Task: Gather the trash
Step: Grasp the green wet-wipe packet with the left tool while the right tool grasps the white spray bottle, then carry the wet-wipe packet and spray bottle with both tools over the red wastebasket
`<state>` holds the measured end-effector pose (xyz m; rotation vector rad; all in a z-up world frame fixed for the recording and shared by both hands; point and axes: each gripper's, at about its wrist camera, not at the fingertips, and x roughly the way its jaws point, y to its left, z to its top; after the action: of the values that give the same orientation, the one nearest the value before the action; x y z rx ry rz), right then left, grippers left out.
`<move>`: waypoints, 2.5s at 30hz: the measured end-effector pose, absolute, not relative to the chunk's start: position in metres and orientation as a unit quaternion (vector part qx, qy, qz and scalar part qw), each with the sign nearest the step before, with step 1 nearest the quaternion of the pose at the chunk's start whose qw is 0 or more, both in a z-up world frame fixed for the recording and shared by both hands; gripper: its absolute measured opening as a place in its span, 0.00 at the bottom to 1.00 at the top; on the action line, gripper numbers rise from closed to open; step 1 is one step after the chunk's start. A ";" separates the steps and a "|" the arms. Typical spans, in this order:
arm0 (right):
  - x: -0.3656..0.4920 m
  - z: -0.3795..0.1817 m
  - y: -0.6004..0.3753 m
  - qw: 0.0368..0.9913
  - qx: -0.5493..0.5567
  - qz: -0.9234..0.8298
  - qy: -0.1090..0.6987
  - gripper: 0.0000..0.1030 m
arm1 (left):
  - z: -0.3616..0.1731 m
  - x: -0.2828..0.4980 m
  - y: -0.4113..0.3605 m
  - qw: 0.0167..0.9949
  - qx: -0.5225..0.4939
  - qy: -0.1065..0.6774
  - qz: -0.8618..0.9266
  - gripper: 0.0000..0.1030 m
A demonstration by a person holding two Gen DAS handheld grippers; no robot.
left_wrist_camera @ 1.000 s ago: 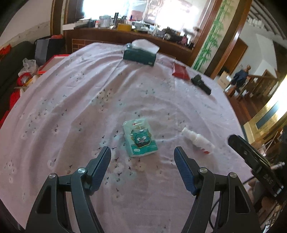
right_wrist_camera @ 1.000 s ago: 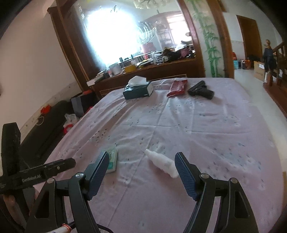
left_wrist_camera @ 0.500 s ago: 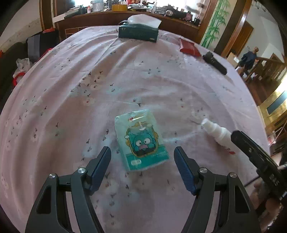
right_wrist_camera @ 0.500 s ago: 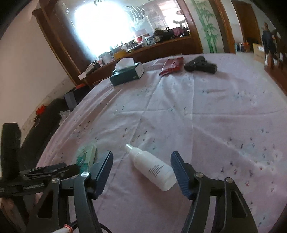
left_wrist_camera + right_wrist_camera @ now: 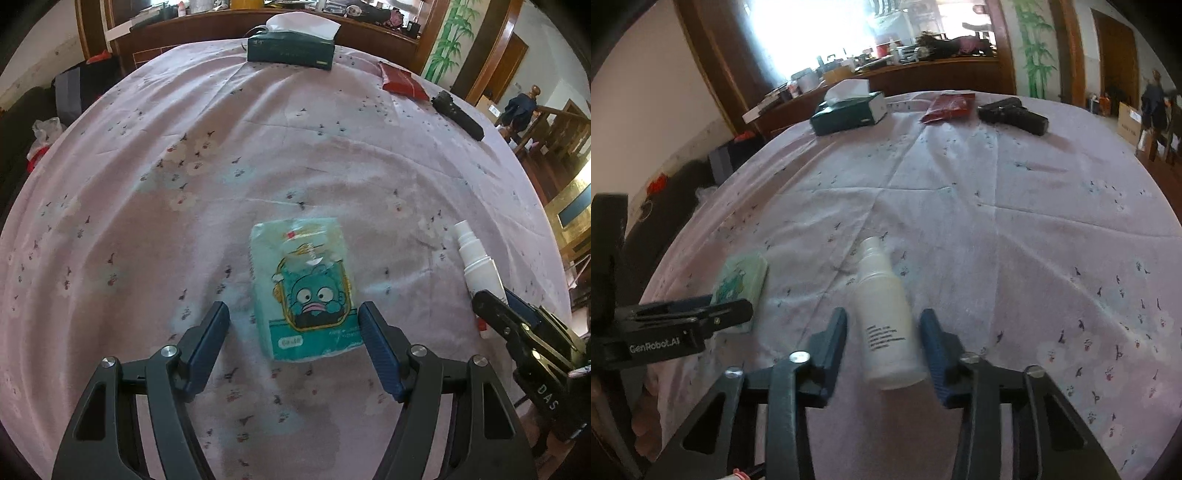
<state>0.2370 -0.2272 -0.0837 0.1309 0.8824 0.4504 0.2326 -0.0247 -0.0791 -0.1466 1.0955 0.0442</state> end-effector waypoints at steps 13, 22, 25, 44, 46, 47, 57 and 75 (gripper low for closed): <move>0.226 -0.074 -0.235 0.888 0.083 0.213 0.398 0.31 | -0.072 0.217 -0.030 0.859 -0.047 0.510 0.012 0.35; 0.220 -0.063 -0.241 0.899 0.095 0.210 0.372 0.31 | -0.047 0.173 -0.018 0.868 -0.079 0.489 -0.016 0.30; 0.213 -0.054 -0.244 0.904 0.099 0.216 0.355 0.31 | -0.034 0.160 -0.020 0.873 -0.085 0.479 -0.030 0.30; -0.006 0.047 -0.315 0.948 0.203 0.098 0.223 0.31 | 0.043 0.063 -0.109 0.886 -0.071 0.411 -0.203 0.31; -0.027 0.057 -0.324 0.954 0.204 0.077 0.208 0.31 | 0.051 0.051 -0.120 0.885 -0.067 0.403 -0.222 0.31; -0.036 0.061 -0.327 0.956 0.204 0.069 0.202 0.31 | 0.054 0.047 -0.124 0.885 -0.065 0.400 -0.229 0.31; -0.104 0.088 -0.340 0.971 0.181 0.009 0.158 0.31 | 0.081 0.008 -0.166 0.881 -0.042 0.373 -0.289 0.31; -0.171 0.108 -0.386 0.974 0.184 -0.072 0.114 0.31 | 0.110 -0.032 -0.230 0.869 -0.007 0.337 -0.363 0.31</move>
<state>-0.1705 -0.3855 0.1083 0.3714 0.2294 -0.1453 -0.0321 -0.2303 0.1101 -0.0145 0.7043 -0.7603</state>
